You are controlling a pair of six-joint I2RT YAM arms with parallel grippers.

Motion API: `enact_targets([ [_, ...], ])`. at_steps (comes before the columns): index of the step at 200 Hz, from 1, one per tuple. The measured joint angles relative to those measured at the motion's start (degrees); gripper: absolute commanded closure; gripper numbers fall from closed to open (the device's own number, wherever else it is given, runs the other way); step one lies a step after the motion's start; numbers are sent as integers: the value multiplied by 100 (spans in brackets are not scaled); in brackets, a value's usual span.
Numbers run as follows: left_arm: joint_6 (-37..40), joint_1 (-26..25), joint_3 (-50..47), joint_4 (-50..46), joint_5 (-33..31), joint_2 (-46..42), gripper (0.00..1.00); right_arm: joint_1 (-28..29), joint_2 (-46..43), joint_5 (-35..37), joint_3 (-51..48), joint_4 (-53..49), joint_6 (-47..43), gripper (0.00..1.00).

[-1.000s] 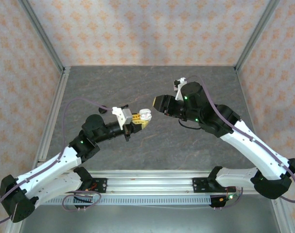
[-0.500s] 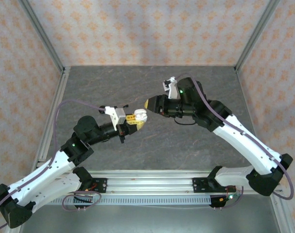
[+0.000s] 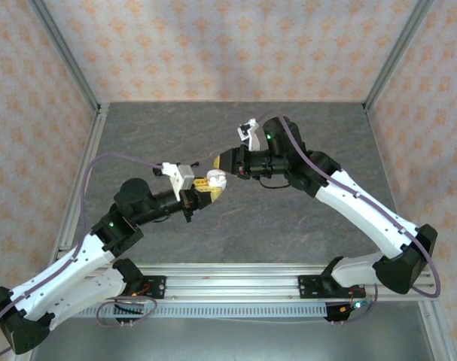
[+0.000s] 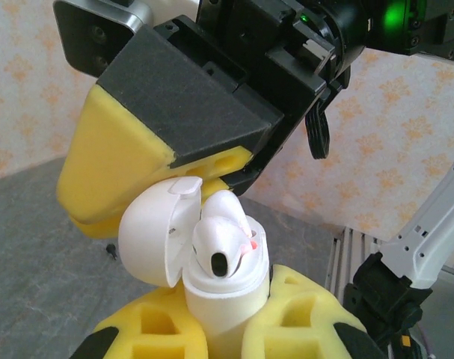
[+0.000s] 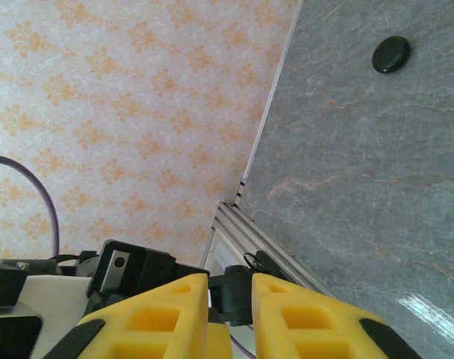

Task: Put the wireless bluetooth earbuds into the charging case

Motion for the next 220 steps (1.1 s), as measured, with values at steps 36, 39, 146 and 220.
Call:
enact_targets([
  [36,-166,-35,146,-219,-46,221,100,-48,-343,-44,-289,28,-2,77],
  [39,-173,-35,153,-214,-57,232,100,-42,-376,-68,-304,28,-2,77],
  [146,-437,-79,365,-691,-22,306,100,144,-610,308,-476,-101,-365,73],
  [220,-935,-66,424,-776,-1088,55,100,-195,-903,1585,-74,-1132,-903,57],
])
